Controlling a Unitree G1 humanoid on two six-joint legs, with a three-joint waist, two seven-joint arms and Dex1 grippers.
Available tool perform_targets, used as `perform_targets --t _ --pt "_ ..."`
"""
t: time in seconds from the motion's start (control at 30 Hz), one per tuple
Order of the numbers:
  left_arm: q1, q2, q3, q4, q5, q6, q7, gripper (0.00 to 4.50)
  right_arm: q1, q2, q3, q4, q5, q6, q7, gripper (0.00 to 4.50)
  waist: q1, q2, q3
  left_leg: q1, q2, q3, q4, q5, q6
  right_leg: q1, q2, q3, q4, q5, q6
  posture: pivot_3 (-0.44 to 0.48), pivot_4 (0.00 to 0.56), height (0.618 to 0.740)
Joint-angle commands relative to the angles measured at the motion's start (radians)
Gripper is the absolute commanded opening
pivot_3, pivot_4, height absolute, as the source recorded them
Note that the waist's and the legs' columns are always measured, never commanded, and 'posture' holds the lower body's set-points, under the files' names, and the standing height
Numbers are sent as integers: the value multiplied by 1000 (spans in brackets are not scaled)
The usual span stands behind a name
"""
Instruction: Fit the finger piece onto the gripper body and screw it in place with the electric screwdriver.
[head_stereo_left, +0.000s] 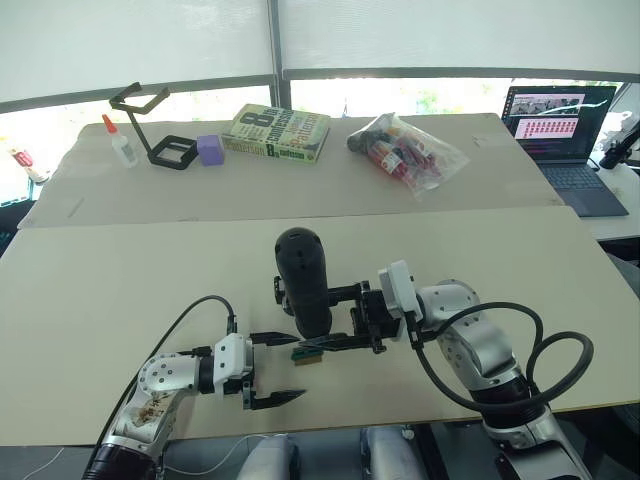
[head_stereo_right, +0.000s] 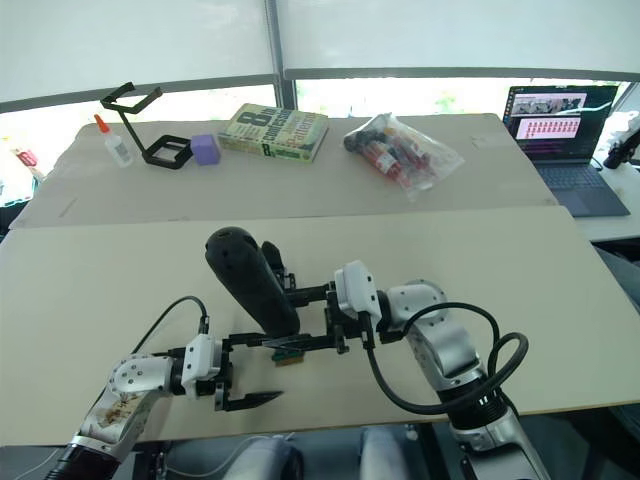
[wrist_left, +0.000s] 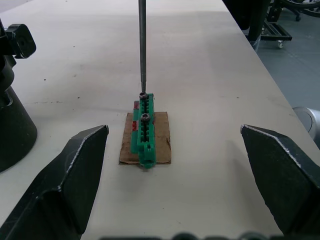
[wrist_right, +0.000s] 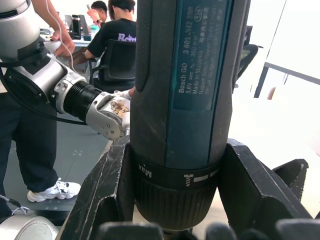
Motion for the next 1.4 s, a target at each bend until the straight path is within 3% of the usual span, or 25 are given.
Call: perform_targets --t 0.03,1.4 --pt "23 1 -22 23 16 10 -3 4500 -14 10 -5 -34 21 1 -11 1954 0 0 0 0 0 0 0 0 0 0 0 0 0 0 0 0 150 740" --pt "28 -1 -20 41 17 -10 -2 4500 -26 21 22 -20 14 15 -25 1954 0 1 0 1 0 0 0 0 0 0 0 0 0 0 0 0 150 740"
